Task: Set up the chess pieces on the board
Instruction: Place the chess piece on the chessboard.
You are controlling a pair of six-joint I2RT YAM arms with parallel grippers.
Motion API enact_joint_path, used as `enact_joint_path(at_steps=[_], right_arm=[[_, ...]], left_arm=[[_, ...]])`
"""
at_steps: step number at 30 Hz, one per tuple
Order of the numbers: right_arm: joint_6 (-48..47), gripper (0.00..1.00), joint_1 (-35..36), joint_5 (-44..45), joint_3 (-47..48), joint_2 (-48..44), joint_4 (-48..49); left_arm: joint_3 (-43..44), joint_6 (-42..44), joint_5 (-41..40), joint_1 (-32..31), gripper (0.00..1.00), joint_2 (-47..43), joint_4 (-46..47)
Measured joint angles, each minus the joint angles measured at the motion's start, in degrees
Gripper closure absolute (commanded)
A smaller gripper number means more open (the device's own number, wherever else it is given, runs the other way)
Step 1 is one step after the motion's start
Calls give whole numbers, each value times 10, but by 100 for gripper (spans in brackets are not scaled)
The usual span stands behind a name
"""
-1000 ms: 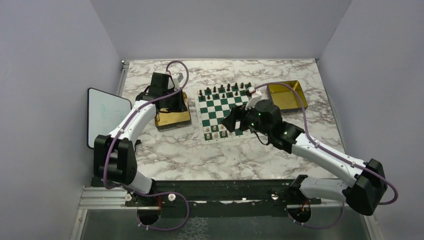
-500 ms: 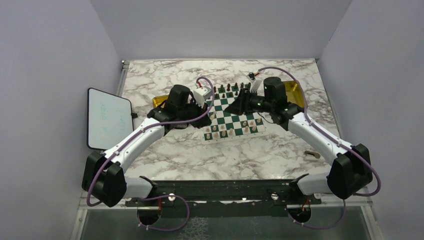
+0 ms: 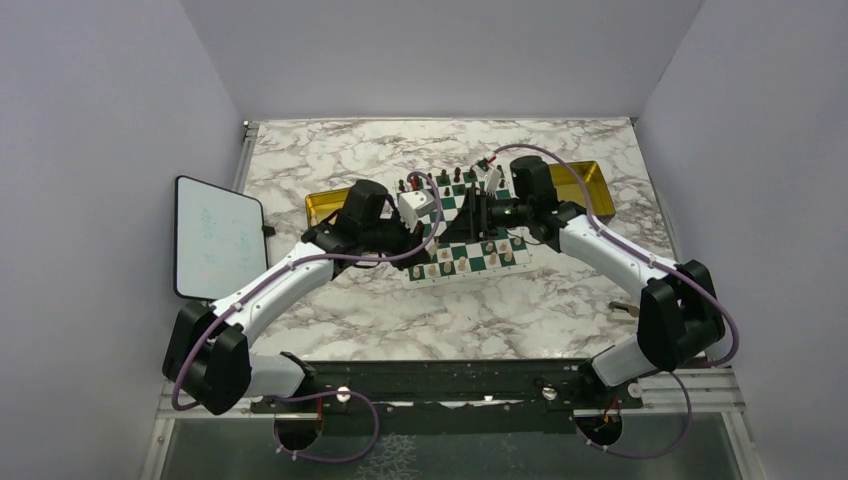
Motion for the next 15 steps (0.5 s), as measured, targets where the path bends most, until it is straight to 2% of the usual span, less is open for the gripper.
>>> enact_joint_path(at_steps=[7, 15], right_arm=[[8, 50, 0, -27, 0, 8, 0], [13, 52, 0, -48, 0, 19, 2]], left_arm=[[-8, 11, 14, -10, 97, -2, 12], [-11, 16, 17, -14, 98, -3, 14]])
